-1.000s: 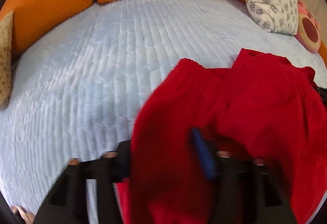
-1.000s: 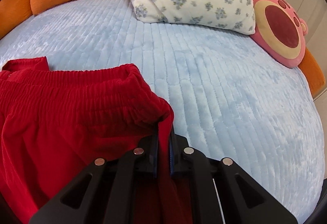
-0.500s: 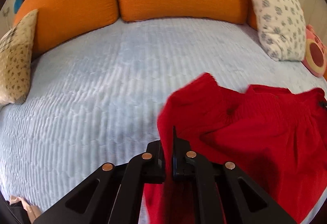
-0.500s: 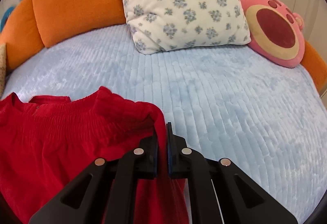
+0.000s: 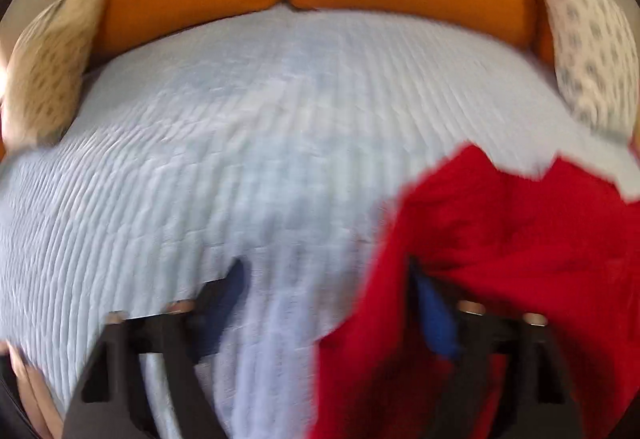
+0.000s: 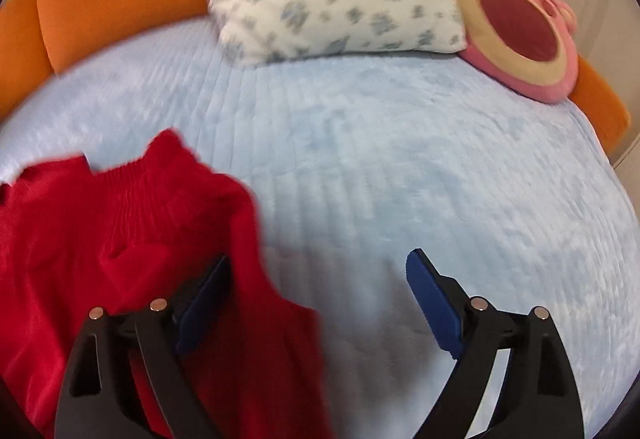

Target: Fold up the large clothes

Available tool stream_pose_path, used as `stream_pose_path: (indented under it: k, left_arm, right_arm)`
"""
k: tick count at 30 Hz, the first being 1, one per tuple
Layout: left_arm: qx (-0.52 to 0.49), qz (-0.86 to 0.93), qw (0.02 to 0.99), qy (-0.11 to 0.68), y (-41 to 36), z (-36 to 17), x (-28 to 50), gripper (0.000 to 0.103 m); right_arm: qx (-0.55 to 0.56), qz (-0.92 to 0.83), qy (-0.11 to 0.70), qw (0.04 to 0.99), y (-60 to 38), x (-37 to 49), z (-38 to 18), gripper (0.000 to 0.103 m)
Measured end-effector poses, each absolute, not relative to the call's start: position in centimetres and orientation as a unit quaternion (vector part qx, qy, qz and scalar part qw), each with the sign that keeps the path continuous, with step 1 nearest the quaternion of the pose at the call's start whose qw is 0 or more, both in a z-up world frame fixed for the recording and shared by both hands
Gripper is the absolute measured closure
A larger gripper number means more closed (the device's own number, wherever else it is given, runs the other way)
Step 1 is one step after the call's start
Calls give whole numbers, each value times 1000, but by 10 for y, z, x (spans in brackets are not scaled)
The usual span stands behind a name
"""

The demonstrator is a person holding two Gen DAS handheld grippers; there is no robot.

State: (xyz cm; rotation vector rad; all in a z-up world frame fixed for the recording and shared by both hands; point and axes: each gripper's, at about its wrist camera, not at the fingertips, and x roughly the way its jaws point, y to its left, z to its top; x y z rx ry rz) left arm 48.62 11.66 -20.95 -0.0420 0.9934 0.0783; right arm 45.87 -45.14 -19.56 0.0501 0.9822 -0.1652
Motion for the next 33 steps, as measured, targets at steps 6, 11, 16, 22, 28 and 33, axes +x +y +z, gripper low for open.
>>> stream_pose_path:
  k: [6, 11, 16, 22, 28, 33]
  left_arm:
    - [-44, 24, 885, 463, 138, -174, 441, 12]
    - [-100, -28, 870, 482, 132, -157, 374, 11]
    - [-196, -43, 834, 514, 134, -178, 325, 11]
    - [-288, -57, 797, 528, 137, -213, 297, 11]
    - [-364, -66, 771, 518, 138, -235, 292, 9]
    - [-425, -84, 747, 504, 141, -239, 295, 6]
  right_arm:
    - [30, -54, 427, 902, -448, 398, -147, 15]
    - [26, 1, 394, 919, -388, 332, -123, 16]
    - [32, 69, 383, 921, -315, 292, -120, 16]
    - [47, 111, 384, 915, -255, 285, -123, 16]
    - [53, 133, 387, 911, -226, 280, -127, 16]
    - [48, 136, 397, 907, -218, 280, -137, 16]
